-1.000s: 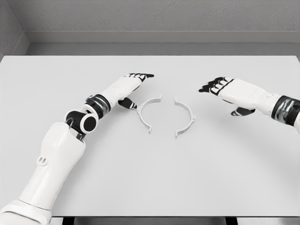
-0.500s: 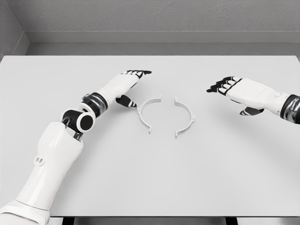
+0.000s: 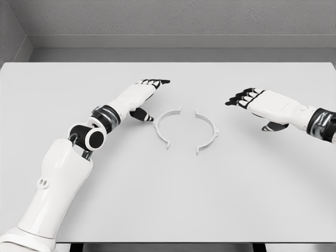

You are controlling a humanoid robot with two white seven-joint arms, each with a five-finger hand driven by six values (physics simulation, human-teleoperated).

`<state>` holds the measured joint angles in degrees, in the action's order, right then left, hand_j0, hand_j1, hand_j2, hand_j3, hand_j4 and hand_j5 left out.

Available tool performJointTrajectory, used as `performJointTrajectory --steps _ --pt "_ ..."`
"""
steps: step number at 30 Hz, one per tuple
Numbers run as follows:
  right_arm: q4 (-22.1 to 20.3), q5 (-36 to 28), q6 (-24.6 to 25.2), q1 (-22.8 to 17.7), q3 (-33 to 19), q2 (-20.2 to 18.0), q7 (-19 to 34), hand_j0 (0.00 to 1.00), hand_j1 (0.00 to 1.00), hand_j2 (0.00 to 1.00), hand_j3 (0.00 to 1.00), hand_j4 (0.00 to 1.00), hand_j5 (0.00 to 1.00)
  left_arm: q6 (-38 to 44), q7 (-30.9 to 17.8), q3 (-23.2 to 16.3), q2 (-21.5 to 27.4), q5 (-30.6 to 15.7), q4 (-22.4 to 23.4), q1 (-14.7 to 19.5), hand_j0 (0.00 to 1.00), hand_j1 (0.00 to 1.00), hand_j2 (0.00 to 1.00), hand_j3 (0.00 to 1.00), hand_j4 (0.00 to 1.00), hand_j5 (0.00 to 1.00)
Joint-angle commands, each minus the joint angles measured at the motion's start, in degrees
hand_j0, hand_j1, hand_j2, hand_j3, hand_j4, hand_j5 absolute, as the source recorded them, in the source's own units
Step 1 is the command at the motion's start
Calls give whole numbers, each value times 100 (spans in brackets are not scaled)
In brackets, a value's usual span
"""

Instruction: Assemble PVC drainage pipe clamps

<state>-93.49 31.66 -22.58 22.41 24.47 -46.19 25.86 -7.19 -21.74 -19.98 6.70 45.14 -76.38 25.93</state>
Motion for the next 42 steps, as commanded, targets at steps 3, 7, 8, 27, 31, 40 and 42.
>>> performJointTrajectory --steps 3,7,8,27,31,40,42 --pt "24 -28 8 18 -4 180 -37 100 100 100 100 100 100 7 -6 2 -2 -14 -17 -9 100 100 100 100 100 100" --pt "262 -28 8 0 -223 136 -37 100 100 100 100 100 100 7 3 -6 -2 -6 1 -26 100 100 100 100 100 100" --pt "262 -28 8 -26 -303 154 -28 100 100 100 100 100 100 7 3 -6 -2 -6 1 -26 100 100 100 100 100 100" --pt "200 -20 -18 -53 -294 119 16 100 100 100 100 100 100 -2 3 -59 -90 3 -52 -61 100 100 100 100 100 100" --pt "200 -28 -18 -53 -294 119 16 100 100 100 100 100 100 -2 3 -77 -125 30 -52 -70 100 100 100 100 100 100" --pt "191 -37 -27 -62 -303 110 16 100 100 100 100 100 100 -2 3 -94 -116 47 -307 -246 100 100 100 100 100 100" --pt "191 -46 -27 -62 -303 110 7 100 100 100 100 100 100 -2 3 -85 -116 38 -307 -246 100 100 100 100 100 100"
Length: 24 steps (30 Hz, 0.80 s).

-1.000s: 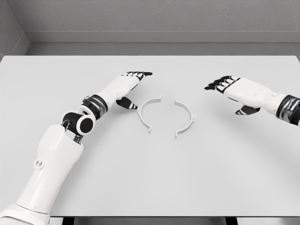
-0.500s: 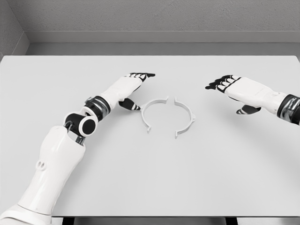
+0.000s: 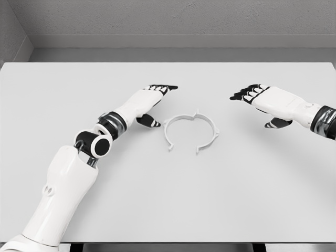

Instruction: Assemble PVC drainage pipe clamps

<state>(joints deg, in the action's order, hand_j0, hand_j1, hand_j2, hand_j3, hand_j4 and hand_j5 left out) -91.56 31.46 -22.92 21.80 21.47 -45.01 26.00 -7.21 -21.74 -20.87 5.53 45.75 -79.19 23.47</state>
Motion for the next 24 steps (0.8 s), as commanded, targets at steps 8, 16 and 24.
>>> performJointTrajectory --steps 8,16,24 --pt "-2 -17 16 0 -3 -8 -7 100 100 100 100 100 100 1 -5 57 185 -83 -395 -132 100 100 100 100 100 100" --pt "-2 -26 7 0 -3 1 -7 100 100 100 100 100 100 -70 -5 48 704 -602 -949 -492 100 100 100 100 100 100" --pt "-134 -35 7 0 24 19 -7 100 100 100 100 100 100 -70 -5 -22 669 -567 -993 -545 100 100 100 100 100 100"
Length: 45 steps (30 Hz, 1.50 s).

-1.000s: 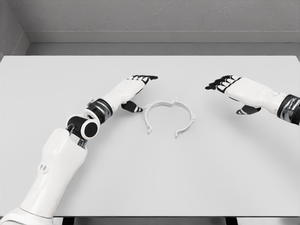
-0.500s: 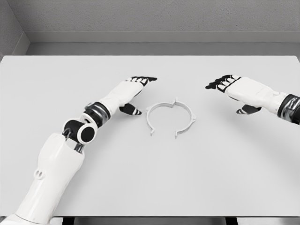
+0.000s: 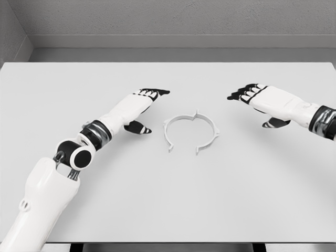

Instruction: Assemble PVC drainage pipe clamps

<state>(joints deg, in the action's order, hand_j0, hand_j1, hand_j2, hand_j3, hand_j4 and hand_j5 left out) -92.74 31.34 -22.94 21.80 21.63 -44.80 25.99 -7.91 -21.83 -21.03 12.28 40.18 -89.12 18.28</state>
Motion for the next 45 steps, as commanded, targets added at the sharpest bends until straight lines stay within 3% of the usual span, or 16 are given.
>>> performJointTrajectory --steps 1,21,45 --pt "-16 -23 8 0 8 -3 -6 100 100 100 100 100 100 9 3 -60 -15 -11 18 9 100 100 100 100 100 100" --pt "-16 -14 8 0 26 -38 -6 100 100 100 100 100 100 62 3 -103 -568 69 659 299 100 100 100 100 100 100" --pt "-16 -23 8 0 17 -38 -6 100 100 100 100 100 100 387 12 -121 -586 113 774 343 100 100 100 100 100 100"
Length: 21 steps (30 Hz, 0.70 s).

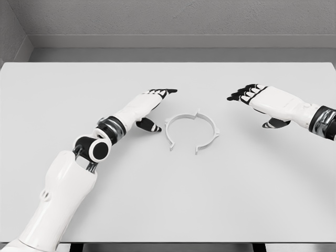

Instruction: Assemble PVC drainage pipe clamps

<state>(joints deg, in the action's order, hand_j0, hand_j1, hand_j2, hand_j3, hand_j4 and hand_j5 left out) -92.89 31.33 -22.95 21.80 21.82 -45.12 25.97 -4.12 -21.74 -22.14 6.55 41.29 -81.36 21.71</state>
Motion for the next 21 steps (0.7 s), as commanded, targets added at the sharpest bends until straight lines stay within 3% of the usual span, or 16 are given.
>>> performJointTrajectory --steps 1,21 --pt "-1 -21 10 0 -2 -6 -4 100 100 100 100 100 100 8 3 -45 -22 11 -12 0 100 100 100 100 100 100" --pt "-1 -21 10 0 -2 -6 4 100 100 100 100 100 100 -27 3 -203 -13 -7 -258 -88 100 100 100 100 100 100"
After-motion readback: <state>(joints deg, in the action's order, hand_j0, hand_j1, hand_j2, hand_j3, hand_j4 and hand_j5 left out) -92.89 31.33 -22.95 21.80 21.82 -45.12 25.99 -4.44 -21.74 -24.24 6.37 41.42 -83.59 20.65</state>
